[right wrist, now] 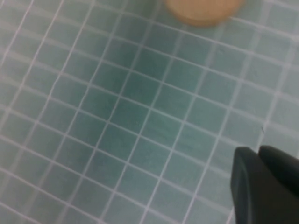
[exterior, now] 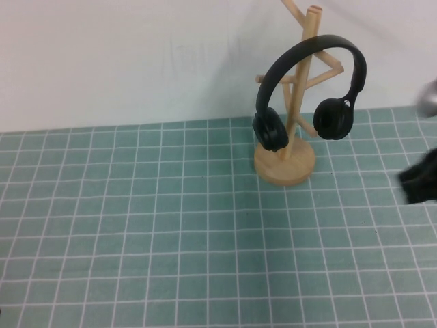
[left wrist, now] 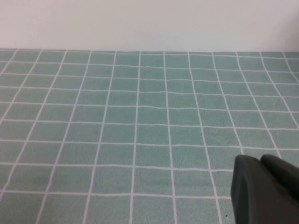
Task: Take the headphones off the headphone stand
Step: Pick up the headphones from the headphone stand
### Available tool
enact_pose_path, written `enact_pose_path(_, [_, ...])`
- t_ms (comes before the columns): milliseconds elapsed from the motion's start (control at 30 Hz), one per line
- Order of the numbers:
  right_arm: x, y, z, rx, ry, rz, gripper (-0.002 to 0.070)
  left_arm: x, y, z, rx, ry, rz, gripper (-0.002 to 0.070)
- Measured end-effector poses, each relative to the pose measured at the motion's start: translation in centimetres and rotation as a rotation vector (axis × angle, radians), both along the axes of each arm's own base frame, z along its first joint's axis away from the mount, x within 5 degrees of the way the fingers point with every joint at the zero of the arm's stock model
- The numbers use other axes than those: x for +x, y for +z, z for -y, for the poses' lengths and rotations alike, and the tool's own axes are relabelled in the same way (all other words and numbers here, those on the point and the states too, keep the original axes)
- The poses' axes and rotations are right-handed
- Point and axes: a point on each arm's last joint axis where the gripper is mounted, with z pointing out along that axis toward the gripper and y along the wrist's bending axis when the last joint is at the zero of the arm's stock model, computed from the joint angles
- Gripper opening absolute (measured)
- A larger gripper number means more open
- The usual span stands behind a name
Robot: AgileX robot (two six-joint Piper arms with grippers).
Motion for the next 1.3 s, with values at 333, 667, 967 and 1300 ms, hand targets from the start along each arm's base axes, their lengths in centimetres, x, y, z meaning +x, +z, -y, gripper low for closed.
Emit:
enact_pose_path(333, [2.9,0.8,-2.7,-0.329,0.231,0.388,0.0164,0.0,0.0,0.0,0.000,0.000,0.000,-0.0004])
enact_pose_path(667, [7.7,1.3,-1.7,-0.498,0.298,0.795,0.0529,0.0,0.0,0.0,0.000,0.000,0.000,-0.0004])
enact_pose_path(967, [13.1,-2.5,-0.4,-0.524,0.256,0.845,0.0543,0.0,0.0,0.0,0.000,0.000,0.000,-0.0004])
enact_pose_path(1300, [15.8,-2.6,-1.0,-0.483,0.222,0.870,0.0544,0.0,0.0,0.0,0.000,0.000,0.000,-0.0004])
